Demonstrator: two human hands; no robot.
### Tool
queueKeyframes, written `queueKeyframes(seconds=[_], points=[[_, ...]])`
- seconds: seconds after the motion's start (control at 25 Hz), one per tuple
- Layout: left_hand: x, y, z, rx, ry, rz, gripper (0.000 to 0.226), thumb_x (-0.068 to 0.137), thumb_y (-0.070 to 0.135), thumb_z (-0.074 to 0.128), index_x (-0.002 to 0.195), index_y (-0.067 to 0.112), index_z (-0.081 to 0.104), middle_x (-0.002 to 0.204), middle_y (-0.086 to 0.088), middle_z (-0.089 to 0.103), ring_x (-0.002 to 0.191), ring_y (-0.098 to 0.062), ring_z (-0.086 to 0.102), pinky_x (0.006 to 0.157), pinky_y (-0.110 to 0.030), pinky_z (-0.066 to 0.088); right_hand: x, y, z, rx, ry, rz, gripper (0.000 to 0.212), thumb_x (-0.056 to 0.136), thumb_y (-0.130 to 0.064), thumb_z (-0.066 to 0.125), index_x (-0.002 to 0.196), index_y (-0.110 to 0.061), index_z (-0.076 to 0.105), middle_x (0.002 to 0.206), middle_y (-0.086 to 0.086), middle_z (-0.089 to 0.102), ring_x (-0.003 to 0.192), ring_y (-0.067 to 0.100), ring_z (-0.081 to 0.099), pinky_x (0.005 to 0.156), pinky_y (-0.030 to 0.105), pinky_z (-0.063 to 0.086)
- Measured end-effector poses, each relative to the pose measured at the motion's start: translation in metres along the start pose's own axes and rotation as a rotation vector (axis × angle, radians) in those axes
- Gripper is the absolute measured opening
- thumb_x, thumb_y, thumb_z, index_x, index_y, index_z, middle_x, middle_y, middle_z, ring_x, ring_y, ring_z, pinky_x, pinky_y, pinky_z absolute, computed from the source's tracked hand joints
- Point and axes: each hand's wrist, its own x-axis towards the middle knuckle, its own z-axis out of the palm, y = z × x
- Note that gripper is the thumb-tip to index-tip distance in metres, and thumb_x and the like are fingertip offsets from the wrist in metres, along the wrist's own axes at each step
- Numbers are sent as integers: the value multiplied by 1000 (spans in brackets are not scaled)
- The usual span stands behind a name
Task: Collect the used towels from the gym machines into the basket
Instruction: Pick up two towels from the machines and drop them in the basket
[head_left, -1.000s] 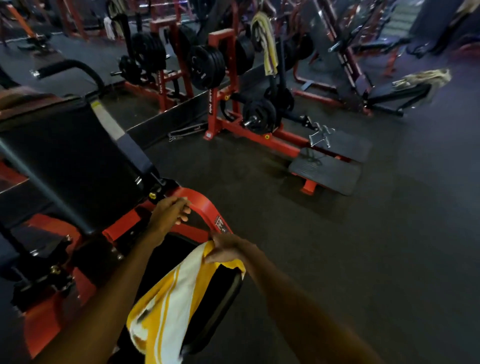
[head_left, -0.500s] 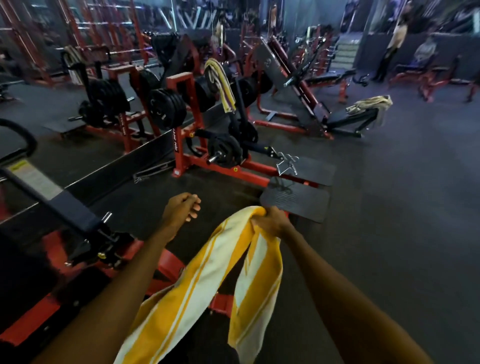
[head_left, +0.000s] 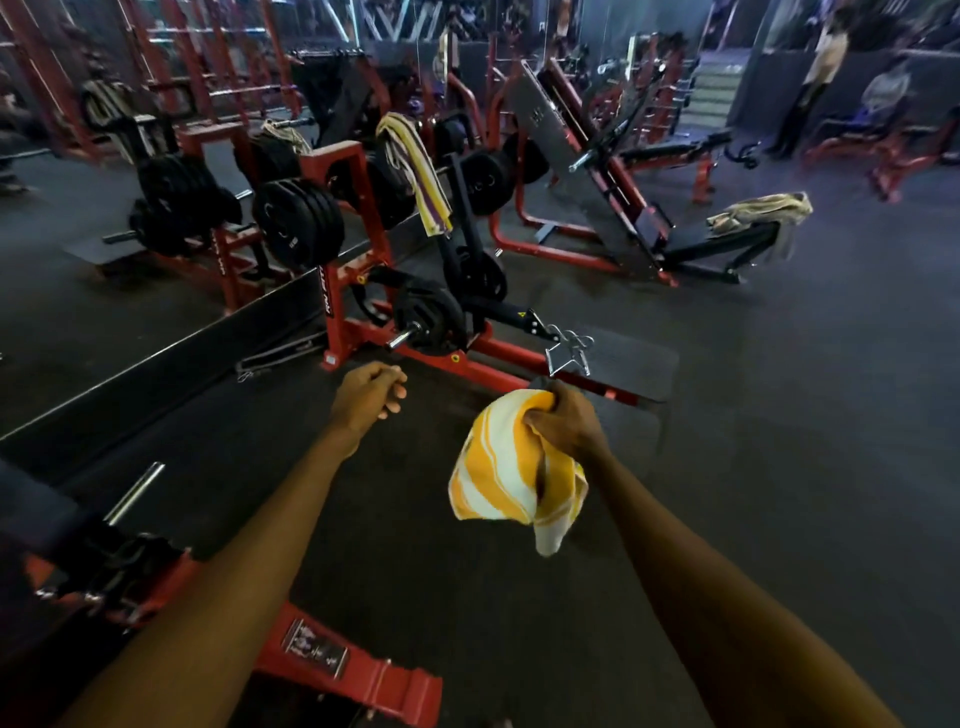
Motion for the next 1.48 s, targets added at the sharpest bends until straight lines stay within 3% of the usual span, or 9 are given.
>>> queueKeyframes(seconds=[0.2,0.4,0.68,0.88,1.24,1.4,1.48], points=[[131,-2,33,-26,-8,1,20,98,23,52,88,18,68,75,-1,69,57,-12,60,54,-25,42,125,9,-9,-4,25,11,31,76,-26,71,104,-16,65,95,2,64,87,21,61,72,35,50],[267,24,57,-27,2,-2,21,99,23,51,87,18,67,74,0,68,58,-14,60,55,-27,42,264,11,-17,-18,3,52,40,66,-33,65,103,-21,67,92,2,69,86,23,65,70,34,50],[446,47,77,-28,-4,2,23,101,20,50,87,10,65,68,-1,63,47,-7,55,47,-22,40,445,6,-8,-17,9,34,24,72,-21,68,96,-18,67,81,2,67,74,19,62,68,36,53],[589,67,84,-4,8,37,24,102,21,49,87,10,65,71,-3,64,49,-11,55,50,-25,38,592,-1,6,1,-25,6,33,64,-31,64,91,-13,64,88,7,67,84,26,63,73,43,55],[810,65,83,-11,-7,15,25,100,22,50,82,15,65,69,1,65,49,-10,55,46,-25,39,815,-43,40,-40,54,39,21,71,-21,70,88,-10,64,88,8,66,83,27,61,67,33,46],[906,65,74,18,-27,39,24,99,20,51,81,14,65,71,-4,67,49,-12,56,42,-18,38,887,-58,53,-11,99,67,37,65,-31,64,95,-9,64,96,7,66,89,26,62,69,30,43],[949,73,68,-5,-48,54,23,98,19,51,82,13,66,74,-6,68,48,-11,56,42,-18,38,919,-66,54,2,113,74,34,61,-34,59,87,-11,60,91,5,64,85,25,62,65,31,43]])
